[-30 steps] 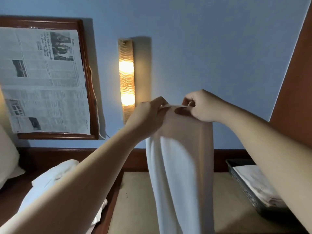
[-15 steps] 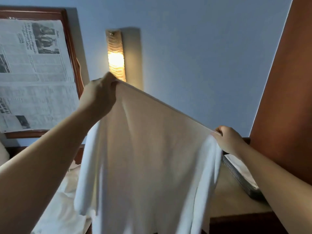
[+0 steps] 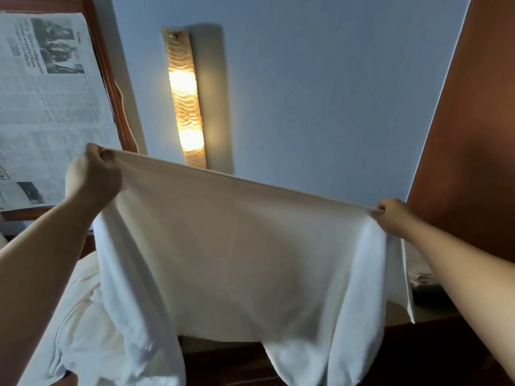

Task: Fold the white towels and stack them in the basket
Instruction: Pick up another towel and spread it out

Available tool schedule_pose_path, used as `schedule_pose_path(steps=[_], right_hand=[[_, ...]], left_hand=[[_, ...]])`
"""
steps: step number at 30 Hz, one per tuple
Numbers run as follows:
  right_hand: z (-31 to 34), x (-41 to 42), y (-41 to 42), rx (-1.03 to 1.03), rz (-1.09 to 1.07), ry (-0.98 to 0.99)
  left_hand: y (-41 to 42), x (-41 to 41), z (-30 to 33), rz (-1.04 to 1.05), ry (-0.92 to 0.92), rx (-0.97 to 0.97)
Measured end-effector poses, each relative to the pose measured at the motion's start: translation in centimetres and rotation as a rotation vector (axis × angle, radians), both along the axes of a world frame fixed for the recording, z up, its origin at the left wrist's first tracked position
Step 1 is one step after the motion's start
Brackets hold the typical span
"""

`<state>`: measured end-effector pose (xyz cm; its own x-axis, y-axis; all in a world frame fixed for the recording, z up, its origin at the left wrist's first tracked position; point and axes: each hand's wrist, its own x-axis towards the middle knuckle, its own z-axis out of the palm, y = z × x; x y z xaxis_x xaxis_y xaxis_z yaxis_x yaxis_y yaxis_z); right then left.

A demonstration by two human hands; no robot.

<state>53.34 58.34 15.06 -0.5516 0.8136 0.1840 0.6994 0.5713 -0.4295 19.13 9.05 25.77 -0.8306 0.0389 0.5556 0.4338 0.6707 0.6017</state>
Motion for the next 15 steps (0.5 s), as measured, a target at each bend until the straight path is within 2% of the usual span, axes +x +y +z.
schedule_pose_path(steps=[4, 8, 12, 15], right_hand=[[1.8, 1.1, 2.5, -0.046, -0.007, 0.016], [5.6, 0.4, -1.1, -0.085, 0.022, -0.003], [8.7, -1.7, -5.3, -0.21, 0.101, 0.21], [10.7, -2.4, -7.3, -0.447, 0.146, 0.37]], left_hand=[[-1.9, -0.7, -0.3, 0.022, -0.022, -0.013], [-0.7, 0.5, -0.7, -0.087, -0.042, -0.052], [1.7, 1.5, -0.9, -0.191, -0.079, -0.041], [3.1, 2.1, -1.2, -0.272, -0.078, 0.007]])
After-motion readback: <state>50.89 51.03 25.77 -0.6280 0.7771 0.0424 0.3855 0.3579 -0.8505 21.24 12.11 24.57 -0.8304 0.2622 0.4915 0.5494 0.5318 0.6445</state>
